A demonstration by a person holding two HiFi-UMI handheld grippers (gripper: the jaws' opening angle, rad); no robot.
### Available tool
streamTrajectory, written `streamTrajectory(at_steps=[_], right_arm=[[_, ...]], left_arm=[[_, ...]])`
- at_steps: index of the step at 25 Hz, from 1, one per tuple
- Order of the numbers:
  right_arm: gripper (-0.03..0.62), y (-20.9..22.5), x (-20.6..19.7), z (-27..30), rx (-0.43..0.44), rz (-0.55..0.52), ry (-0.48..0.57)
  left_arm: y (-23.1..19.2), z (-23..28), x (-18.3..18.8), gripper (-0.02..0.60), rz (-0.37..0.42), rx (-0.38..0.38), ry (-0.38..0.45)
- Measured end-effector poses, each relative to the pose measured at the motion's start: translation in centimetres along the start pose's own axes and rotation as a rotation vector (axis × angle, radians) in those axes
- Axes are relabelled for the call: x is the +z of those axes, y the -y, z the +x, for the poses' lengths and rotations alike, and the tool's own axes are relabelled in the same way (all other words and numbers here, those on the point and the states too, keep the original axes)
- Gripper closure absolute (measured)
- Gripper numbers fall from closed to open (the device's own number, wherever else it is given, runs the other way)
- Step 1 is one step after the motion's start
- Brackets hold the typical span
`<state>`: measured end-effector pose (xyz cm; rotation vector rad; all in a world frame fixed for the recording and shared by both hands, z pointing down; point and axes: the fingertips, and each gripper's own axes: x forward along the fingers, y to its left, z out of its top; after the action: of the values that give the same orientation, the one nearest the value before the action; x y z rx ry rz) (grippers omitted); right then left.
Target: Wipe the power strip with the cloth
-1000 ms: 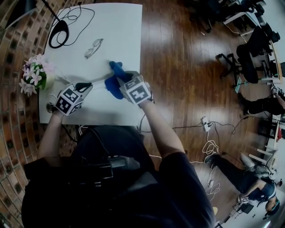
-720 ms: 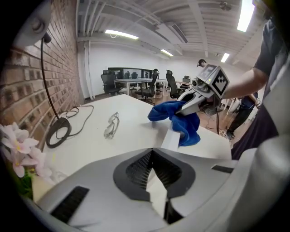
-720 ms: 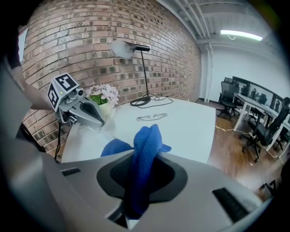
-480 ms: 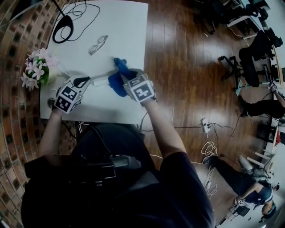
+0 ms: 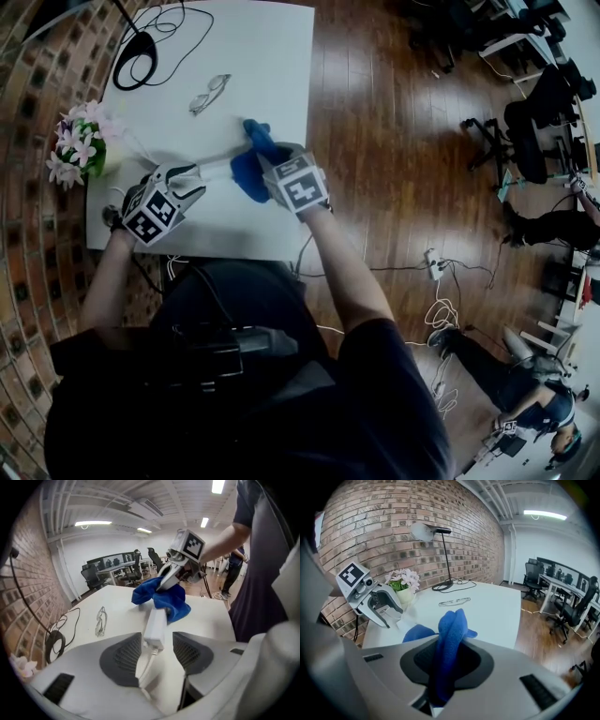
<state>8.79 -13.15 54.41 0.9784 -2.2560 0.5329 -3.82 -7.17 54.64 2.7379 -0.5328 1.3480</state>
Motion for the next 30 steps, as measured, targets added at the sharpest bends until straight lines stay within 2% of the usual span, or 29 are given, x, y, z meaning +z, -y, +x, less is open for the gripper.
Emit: streamTrajectory(at_steps=[3,7,10,15,17,20,21,22,30], right_arm=[[0.531,0.0,0.1,0.1,-0.001,0.002,-0.004],[0.531,0.0,0.1,0.2,-0.003,-0.001,-0.003],[0.531,0.0,0.0,0.2,-0.003,0.0,0.003],[0.531,-0.2,-0.3,-0.2,0.002,-0.016,0.015],[0.531,-0.3,-0.3,-0.2,-0.001,-0.018,0.021],[0.531,-0.3,-0.3,-0.2,-0.001,-0.022,0.019],[0.531,-0.4,-0.3,-0.3,0.002,-0.029,0.019],[0.531,-0.4,-0.4,-0.4,0.003,-0.038,0.022],[0.531,-2.4,-1.8,-2.7,0.039,-0.075,0.045]], left_arm=[[0.4,0.8,0.0,0.354,0.069,0.009,-0.026],[0.2,1.3,-0.4,0.354,0.07,0.02,-0.038],[-0.1,1.5,-0.4,0.354,0.046,0.016,-0.034],[-0.8,1.6,1.9,0.354,-0.059,-0.033,0.037],[-0.6,2.0,2.1,0.353,-0.055,-0.057,0.023],[-0.3,2.8,1.5,0.353,-0.019,-0.06,-0.01],[-0.2,2.9,1.4,0.39,-0.003,-0.052,-0.018],[-0.1,3.0,1.3,0.395,0.019,-0.043,-0.024],[1.4,2.9,0.9,0.411,0.268,0.065,-0.026]])
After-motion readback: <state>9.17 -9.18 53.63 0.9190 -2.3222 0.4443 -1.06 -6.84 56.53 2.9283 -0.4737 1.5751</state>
